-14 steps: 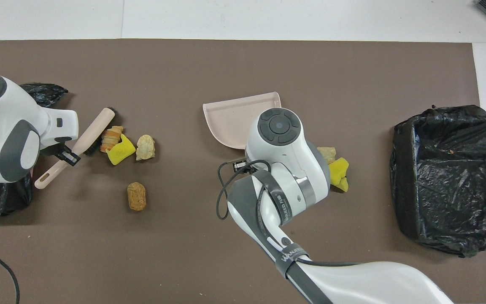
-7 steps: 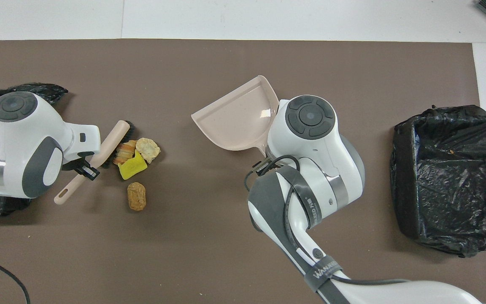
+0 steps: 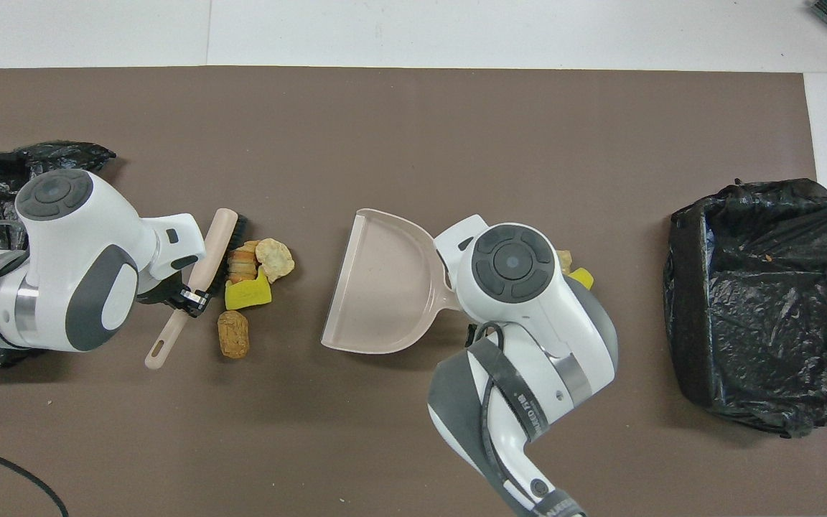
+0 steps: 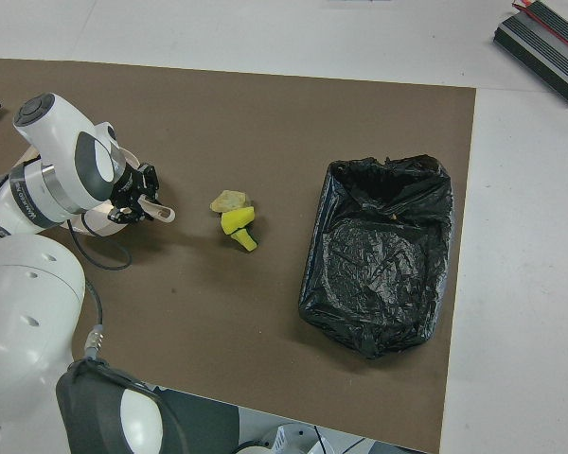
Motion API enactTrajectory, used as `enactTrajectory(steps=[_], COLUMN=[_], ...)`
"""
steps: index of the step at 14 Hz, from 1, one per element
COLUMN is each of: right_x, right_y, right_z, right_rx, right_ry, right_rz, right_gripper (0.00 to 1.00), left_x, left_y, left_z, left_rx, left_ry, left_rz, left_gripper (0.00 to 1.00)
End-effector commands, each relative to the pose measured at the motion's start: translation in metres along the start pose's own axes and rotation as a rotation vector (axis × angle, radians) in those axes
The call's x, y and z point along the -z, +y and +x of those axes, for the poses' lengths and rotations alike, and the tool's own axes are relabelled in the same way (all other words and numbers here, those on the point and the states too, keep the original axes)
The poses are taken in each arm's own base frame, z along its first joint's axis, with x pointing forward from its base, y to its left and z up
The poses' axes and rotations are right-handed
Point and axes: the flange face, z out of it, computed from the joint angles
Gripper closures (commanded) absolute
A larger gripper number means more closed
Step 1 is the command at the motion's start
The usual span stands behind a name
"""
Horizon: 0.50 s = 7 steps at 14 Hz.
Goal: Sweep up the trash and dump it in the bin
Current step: 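Sweep the pieces with the brush while the right gripper places the dustpan, then brush the sponges and rocks into the dustpan with the left gripper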
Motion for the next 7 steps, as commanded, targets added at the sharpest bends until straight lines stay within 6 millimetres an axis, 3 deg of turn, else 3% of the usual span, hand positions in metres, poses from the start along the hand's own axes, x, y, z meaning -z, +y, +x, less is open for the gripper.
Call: enactTrajectory(steps=[1, 2, 4, 7], right_x=[-0.004, -0.004, -0.016, -0.026], right_y=[-0.043, -0.046, -0.058, -0.057], right_z=[0.015, 0.017, 0.031, 0.040], right_rx=[0.089, 0.102, 0.106, 0.053], right_ry=[-0.020, -0.028, -0.046, -0.020], right_rz=[-0.037, -0.050, -0.049, -0.081], right_gripper=[1.00, 1.00, 1.00, 1.00], left_x=[0.031, 0.034, 0.018, 0.002], left_y=[0.002, 0.001, -0.003, -0.014], left_z=[-0.035, -0.042, -0.056, -0.053], left_rx=[0.055, 0.069, 0.086, 0.097], left_ry=[-0.022, -0.028, -0.009, 0.081], left_rz=[-0.020, -0.022, -0.020, -0.004], left_gripper=[1.00, 1.00, 1.00, 1.00])
